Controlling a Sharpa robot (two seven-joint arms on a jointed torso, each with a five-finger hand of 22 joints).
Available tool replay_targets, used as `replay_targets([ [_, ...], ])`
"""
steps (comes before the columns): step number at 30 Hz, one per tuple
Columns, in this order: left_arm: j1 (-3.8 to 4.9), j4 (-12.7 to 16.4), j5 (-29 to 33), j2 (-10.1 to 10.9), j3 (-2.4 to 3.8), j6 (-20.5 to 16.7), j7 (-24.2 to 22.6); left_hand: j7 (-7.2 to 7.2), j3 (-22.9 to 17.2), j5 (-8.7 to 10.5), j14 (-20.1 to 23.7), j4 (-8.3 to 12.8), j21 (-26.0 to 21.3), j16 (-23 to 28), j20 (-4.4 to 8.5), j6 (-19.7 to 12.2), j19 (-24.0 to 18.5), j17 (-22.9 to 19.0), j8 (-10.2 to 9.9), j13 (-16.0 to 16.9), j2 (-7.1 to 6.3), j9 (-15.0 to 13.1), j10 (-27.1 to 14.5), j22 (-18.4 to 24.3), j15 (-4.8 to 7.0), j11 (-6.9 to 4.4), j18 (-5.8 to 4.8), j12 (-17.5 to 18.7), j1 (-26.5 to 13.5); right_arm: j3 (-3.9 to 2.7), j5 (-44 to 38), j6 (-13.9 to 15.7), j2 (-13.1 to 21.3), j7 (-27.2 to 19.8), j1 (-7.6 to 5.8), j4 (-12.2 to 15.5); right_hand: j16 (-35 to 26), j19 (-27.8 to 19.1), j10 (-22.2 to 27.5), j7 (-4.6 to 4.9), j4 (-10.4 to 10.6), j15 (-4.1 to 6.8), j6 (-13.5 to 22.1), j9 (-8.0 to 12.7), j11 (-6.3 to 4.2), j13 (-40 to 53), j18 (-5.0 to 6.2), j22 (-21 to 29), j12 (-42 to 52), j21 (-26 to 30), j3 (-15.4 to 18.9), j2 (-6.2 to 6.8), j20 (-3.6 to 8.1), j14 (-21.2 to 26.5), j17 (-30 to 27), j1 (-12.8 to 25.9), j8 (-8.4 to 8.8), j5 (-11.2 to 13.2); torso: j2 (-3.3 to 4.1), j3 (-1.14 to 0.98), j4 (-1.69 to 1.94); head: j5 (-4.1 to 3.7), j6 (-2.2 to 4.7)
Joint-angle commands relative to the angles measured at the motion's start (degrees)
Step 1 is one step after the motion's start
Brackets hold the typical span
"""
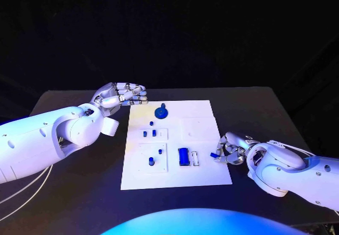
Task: Assemble the parts on the task board
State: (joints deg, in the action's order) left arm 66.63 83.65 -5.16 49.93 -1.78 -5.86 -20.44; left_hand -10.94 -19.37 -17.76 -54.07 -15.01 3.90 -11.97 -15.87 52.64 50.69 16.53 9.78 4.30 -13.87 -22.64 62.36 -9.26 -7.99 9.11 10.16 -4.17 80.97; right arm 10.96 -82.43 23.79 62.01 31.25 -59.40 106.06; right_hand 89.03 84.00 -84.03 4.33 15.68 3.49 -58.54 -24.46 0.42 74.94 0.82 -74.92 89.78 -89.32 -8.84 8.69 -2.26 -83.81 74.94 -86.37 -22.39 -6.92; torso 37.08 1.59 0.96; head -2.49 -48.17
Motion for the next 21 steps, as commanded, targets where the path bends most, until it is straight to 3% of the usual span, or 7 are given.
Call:
replay_targets([
  [1,-0.03,0.17,0.27,-0.03,0.04,0.83,-0.45,-0.14,0.46,0.11,-0.37,0.03,-0.07,0.33,-0.02,-0.06,0.07,0.05,-0.31,0.07,0.43,0.07,0.27,0.07,0.11,0.03,0.35,0.2,0.12,0.68,-2.19,-3.3,-0.15,3.55,0.8,-0.41,0.25,5.89,-5.97,0.06,0.3,0.19,-0.58,1.99,-0.36,15.06,-0.73,-14.96,0.22,-0.23,-0.57,-0.11,-0.06,-5.7,12.82,-0.26,0.07,-0.16,-0.01,-0.04,0.01,0.1,0.08],
  [5,-0.03,0.15,0.26,-0.04,0.04,0.64,-0.51,-0.13,0.47,0.1,-0.38,0.03,-0.08,0.36,-0.03,-0.03,0.04,0.07,-0.3,0.08,0.48,0.08,0.29,0.11,0.12,0.02,0.33,0.19,0.19,0.65,0.87,-2.04,0.05,3.73,0.49,0.18,0.38,6.0,-5.97,-0.02,0.82,0.18,-0.91,2.09,-0.39,15.06,-0.82,-15.08,0.22,-0.68,-1.12,-0.1,-0.08,-5.79,13.24,0.93,0.1,-0.14,-0.05,-0.02,-0.11,0.21,-0.02],
  [15,-0.03,0.09,0.25,-0.18,0.04,0.51,-0.53,-0.09,0.45,0.03,-0.46,0.08,-0.13,0.49,-0.05,0.11,-0.05,0.16,-0.27,0.1,0.76,0.09,0.38,0.29,0.14,-0.04,0.32,0.16,0.75,0.6,10.45,1.29,0.48,2.56,-3.21,2.97,0.55,6.0,-5.97,-0.26,0.68,0.31,-1.27,2.12,-0.58,15.06,-0.82,-15.08,0.22,-0.68,-1.9,-0.41,-0.01,-5.91,13.76,1.42,0.04,-0.15,0.0,0.03,-0.05,0.01,-0.02],
  [21,-0.02,0.08,0.27,-0.25,0.04,0.58,-0.53,-0.07,0.42,0.01,-0.48,0.11,-0.14,0.56,-0.05,0.13,-0.06,0.2,-0.28,0.1,0.87,0.11,0.39,0.36,0.15,-0.05,0.32,0.16,0.99,0.59,16.58,2.24,-0.47,2.28,-4.24,3.54,0.55,6.0,-5.97,-0.29,0.83,0.39,-1.39,2.17,-0.64,15.06,-0.82,-15.08,0.22,-0.68,-2.3,-0.38,0.08,-5.91,13.77,2.46,0.1,-0.07,-0.02,0.03,-0.06,0.16,-0.26],
])
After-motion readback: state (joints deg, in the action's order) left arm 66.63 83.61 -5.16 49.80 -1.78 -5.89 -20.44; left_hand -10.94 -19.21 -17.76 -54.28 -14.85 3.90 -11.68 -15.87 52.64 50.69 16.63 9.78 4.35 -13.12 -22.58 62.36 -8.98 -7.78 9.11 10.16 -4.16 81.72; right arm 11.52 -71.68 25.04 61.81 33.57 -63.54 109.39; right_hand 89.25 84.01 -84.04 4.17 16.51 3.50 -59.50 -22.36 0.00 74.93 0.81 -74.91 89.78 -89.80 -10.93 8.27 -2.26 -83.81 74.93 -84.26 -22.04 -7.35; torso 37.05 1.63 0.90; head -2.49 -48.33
